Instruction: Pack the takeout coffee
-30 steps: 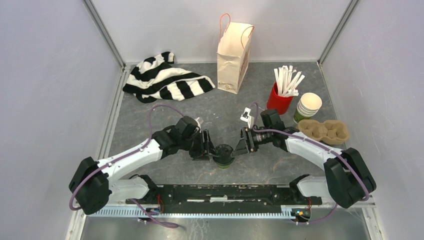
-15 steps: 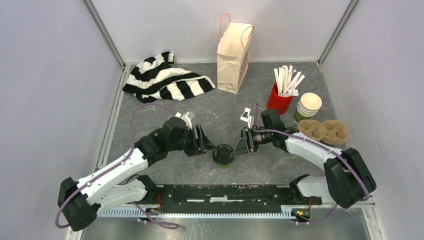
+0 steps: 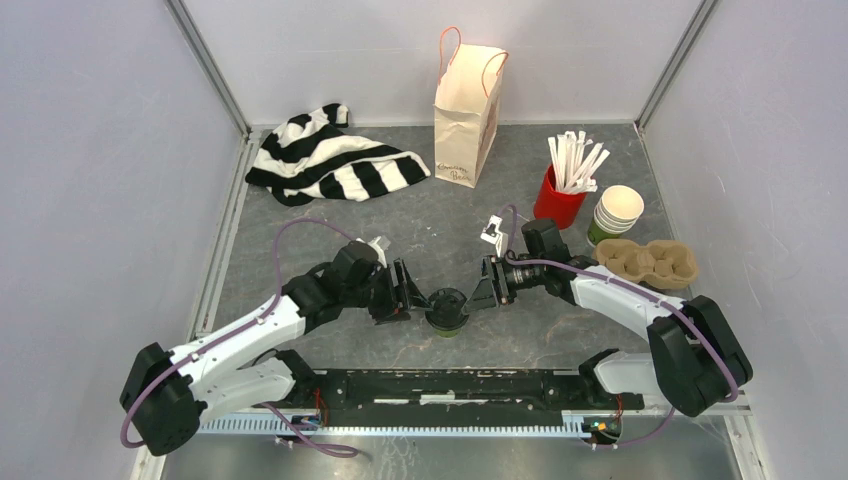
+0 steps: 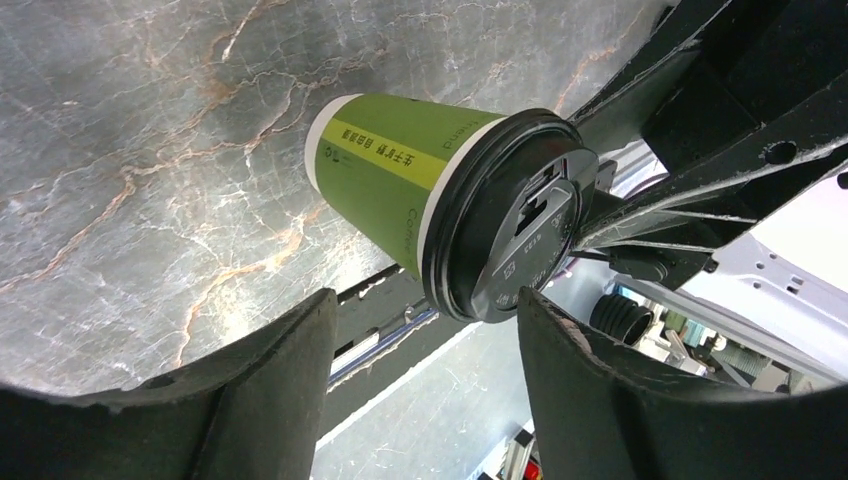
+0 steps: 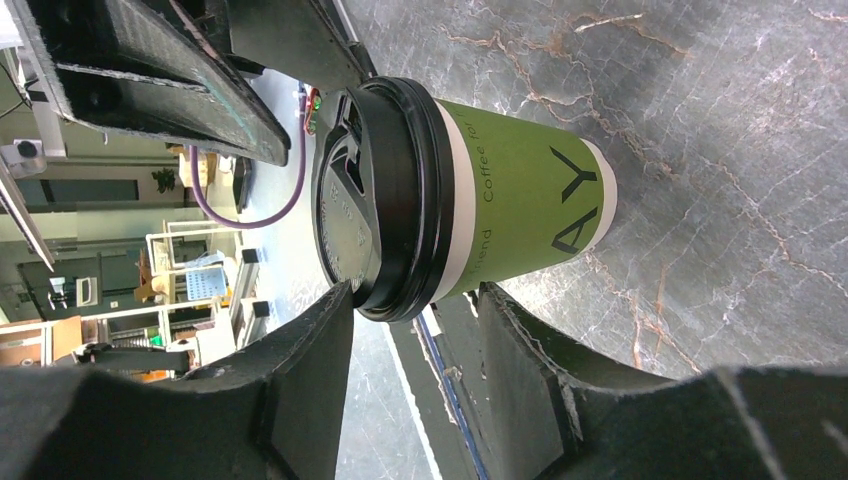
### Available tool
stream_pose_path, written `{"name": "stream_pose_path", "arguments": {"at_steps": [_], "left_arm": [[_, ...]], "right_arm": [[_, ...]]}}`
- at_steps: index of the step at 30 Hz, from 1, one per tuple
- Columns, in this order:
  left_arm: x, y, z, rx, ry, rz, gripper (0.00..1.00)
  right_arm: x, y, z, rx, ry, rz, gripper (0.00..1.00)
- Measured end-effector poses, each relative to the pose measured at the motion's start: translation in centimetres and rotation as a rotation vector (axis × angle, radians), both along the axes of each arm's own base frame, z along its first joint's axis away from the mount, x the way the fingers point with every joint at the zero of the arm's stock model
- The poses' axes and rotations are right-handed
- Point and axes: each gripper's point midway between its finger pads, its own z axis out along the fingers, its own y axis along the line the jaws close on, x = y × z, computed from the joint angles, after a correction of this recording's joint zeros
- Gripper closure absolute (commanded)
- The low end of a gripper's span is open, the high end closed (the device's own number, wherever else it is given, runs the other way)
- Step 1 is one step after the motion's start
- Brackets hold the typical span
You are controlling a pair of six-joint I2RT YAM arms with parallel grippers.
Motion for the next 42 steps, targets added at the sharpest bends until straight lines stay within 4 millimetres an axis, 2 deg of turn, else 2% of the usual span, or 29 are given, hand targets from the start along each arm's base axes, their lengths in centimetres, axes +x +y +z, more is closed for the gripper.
{"name": "stream_pose_path", "arguments": {"at_steps": [5, 14, 24, 26, 32, 36, 42], "left_arm": [[0.2, -0.7, -1.6, 0.026, 0.048, -0.014, 0.40], [0.4, -1.1, -1.6, 0.008, 0.043, -0.023, 0.42], [0.3, -0.8, -1.4, 0.024, 0.046, -0.019, 0.36], [0.4, -0.7, -1.2, 0.039, 0.040, -0.028, 0.36], [1.7, -1.4, -1.2, 0.094, 0.022, -0.060, 0.37], [2.3, -1.7, -0.9, 0.116, 0.000, -0.077, 0.36], [3.6, -2.5, -0.9, 0.147, -0.022, -0.100, 0.31]], "right_arm": [[0.0, 0.0, -0.2, 0.003, -0.007, 0.000, 0.49], [-0.3, -0.1, -1.1, 0.028, -0.015, 0.013, 0.51], [0.2, 0.0, 0.2, 0.007, -0.026, 0.001, 0.37], [0.5, 0.1, 0.6, 0.003, -0.026, -0.002, 0.37], [2.1, 0.8, 1.6, 0.005, -0.051, -0.012, 0.39], [2.2, 0.8, 1.5, -0.001, -0.044, -0.016, 0.50], [2.0, 0.7, 0.9, -0.006, -0.020, -0.027, 0.53]]}}
